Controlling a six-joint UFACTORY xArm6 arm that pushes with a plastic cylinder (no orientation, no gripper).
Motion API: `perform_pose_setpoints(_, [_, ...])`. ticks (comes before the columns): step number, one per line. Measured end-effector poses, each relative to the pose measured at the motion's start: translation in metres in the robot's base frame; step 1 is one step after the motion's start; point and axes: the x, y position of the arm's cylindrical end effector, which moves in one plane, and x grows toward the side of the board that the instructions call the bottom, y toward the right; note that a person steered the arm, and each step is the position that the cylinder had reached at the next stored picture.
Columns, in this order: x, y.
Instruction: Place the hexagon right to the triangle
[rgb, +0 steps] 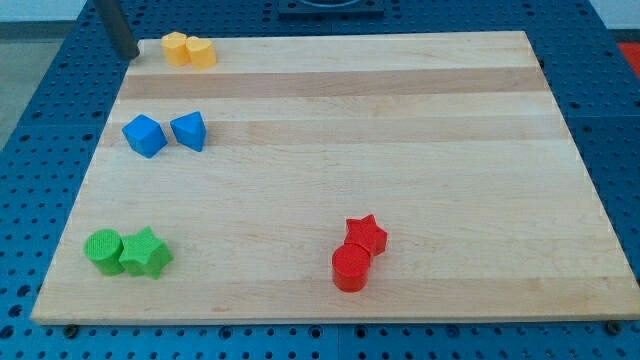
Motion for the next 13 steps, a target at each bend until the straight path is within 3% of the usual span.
perform_pose_setpoints(1, [-0.012,0.025])
perform_pose_setpoints(5, [0.038,0.129])
perform_pose_setpoints(10, [0.112,0.151])
perform_pose_setpoints(13, [0.113,0.179])
